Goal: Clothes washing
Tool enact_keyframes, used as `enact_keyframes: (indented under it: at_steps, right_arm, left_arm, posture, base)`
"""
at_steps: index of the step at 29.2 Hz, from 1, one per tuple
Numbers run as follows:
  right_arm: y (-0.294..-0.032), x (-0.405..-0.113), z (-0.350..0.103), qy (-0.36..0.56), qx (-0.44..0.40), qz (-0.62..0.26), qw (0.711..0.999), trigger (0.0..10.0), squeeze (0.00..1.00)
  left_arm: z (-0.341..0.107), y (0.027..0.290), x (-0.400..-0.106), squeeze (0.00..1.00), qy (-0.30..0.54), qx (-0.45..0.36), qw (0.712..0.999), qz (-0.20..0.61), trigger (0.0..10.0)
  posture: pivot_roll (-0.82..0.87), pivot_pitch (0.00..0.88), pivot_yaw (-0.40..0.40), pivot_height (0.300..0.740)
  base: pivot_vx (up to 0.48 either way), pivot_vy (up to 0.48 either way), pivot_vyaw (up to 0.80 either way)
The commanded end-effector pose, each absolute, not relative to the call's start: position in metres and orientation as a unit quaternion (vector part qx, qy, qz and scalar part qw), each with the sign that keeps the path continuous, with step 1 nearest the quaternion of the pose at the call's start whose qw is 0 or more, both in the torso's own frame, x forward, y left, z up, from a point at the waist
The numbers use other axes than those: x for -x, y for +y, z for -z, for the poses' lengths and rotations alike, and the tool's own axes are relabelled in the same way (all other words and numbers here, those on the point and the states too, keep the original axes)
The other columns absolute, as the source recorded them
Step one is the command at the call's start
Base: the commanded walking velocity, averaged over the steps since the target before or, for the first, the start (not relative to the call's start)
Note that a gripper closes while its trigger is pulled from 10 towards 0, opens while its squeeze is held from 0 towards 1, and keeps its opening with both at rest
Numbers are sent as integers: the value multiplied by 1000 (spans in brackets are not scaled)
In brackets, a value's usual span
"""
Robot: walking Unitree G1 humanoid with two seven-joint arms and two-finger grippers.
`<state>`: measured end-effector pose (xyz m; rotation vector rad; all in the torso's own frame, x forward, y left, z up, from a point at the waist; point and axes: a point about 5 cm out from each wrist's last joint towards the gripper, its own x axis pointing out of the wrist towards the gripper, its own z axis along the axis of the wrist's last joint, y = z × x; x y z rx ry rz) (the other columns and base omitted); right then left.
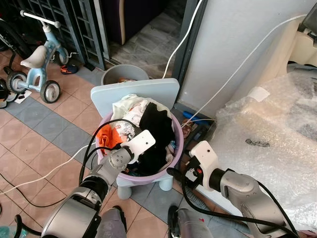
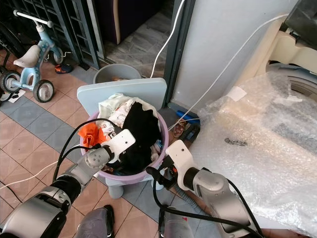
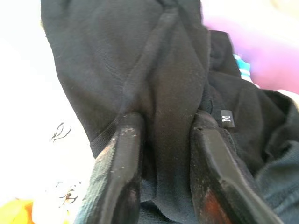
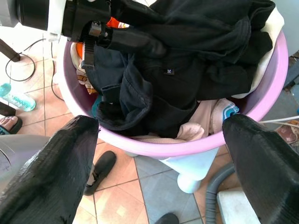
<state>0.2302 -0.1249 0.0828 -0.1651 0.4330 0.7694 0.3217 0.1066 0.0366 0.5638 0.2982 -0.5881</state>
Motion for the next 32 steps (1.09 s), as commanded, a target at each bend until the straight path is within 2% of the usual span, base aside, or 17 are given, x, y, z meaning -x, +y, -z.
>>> enact_keyframes:
  at_steps: [1,4,6,10,14,18,22,25,26,27,28,32]
  right_arm:
    - [-129,-232,-80,214,81,-359,905,10000,0]
    - [-130,-235,-80,208,81,-353,908,10000,0]
    - [-132,-241,-82,199,68,-327,921,10000,0]
    - [-142,-254,-87,184,15,-256,949,10000,0]
    - [-150,-261,-83,186,22,-222,957,10000,0]
    - [-147,-264,-79,185,18,-206,961,10000,0]
    - [-143,-269,-80,163,51,-176,969,10000,0]
    - [-135,-271,-85,129,59,-204,969,10000,0]
    - [-134,-271,-88,116,59,-209,969,10000,0]
    - [-133,-272,-90,107,58,-208,971,10000,0]
    - [-132,-271,-93,102,51,-212,971,10000,0]
    - [-135,-265,-93,103,30,-220,970,10000,0]
  left_arm:
    - [-36,115,-324,0,161,-248,919,262,0]
    - [-36,116,-324,0,164,-231,924,256,0]
    - [-42,118,-327,0,154,-168,943,241,0]
    - [-71,120,-336,0,72,-127,960,239,0]
    - [-99,124,-332,0,-1,-140,953,269,0]
    - [-115,129,-321,0,-30,-125,948,290,0]
    - [-113,135,-313,0,-14,-111,952,286,0]
    - [-101,138,-306,0,14,-140,947,288,0]
    - [-96,139,-303,0,25,-147,945,290,8471]
    - [-91,138,-300,0,35,-149,942,297,10000]
    - [-85,138,-292,1000,50,-165,933,317,10000]
    - [-78,135,-276,1000,70,-189,911,359,10000]
  posture:
    - [-28,154,-74,740]
    - [-24,146,-72,740]
    - [-22,142,-71,740]
    - [-16,132,-69,740]
    - [13,125,-62,740]
    - [45,120,-68,740]
    - [56,120,-70,740]
    - [56,117,-67,740]
    - [56,117,-67,740]
    - [53,115,-64,740]
    - [47,117,-56,740]
    - [42,122,-49,740]
  base:
    - [0,0,0]
    - [0,0,0]
    - [0,0,0]
    - [0,0,0]
    - [0,0,0]
    - [0,0,0]
    - [0,0,0]
    - [0,0,0]
    - [0,0,0]
    - [0,0,0]
    - [0,0,0]
    - [0,0,0]
